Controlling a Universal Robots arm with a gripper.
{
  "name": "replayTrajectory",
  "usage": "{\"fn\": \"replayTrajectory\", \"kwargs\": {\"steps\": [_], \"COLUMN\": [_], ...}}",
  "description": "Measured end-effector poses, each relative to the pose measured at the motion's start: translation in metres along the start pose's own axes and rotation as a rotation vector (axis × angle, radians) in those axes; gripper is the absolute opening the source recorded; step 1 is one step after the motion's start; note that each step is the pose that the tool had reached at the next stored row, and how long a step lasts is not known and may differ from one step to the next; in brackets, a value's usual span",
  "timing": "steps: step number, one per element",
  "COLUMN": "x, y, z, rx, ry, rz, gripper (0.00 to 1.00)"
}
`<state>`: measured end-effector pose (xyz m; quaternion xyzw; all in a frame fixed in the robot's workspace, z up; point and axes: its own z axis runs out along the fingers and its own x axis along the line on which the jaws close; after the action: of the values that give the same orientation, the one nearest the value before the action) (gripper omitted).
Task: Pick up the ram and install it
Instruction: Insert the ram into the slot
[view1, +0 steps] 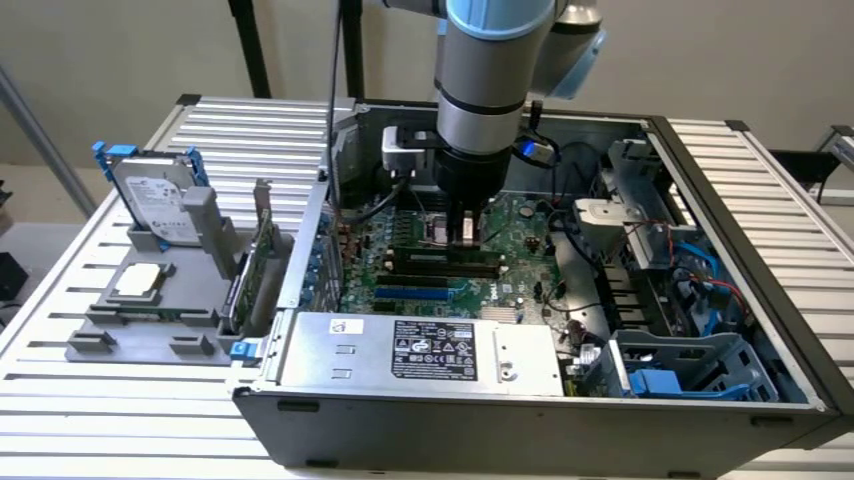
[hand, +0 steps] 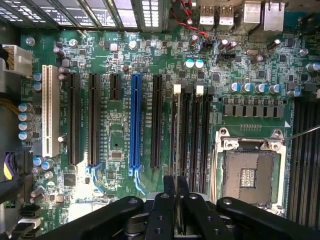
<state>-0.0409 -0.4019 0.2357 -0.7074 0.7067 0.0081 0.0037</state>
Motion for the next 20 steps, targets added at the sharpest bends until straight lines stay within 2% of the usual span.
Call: {"fn": "replayTrajectory", "kwargs": {"steps": [20], "x": [-0.0003], "y": [-0.0011], "z": [0.0066], "rx": [0.0002], "ry": [-0.0002], "rz": [0.000], "gripper": [0.13]}}
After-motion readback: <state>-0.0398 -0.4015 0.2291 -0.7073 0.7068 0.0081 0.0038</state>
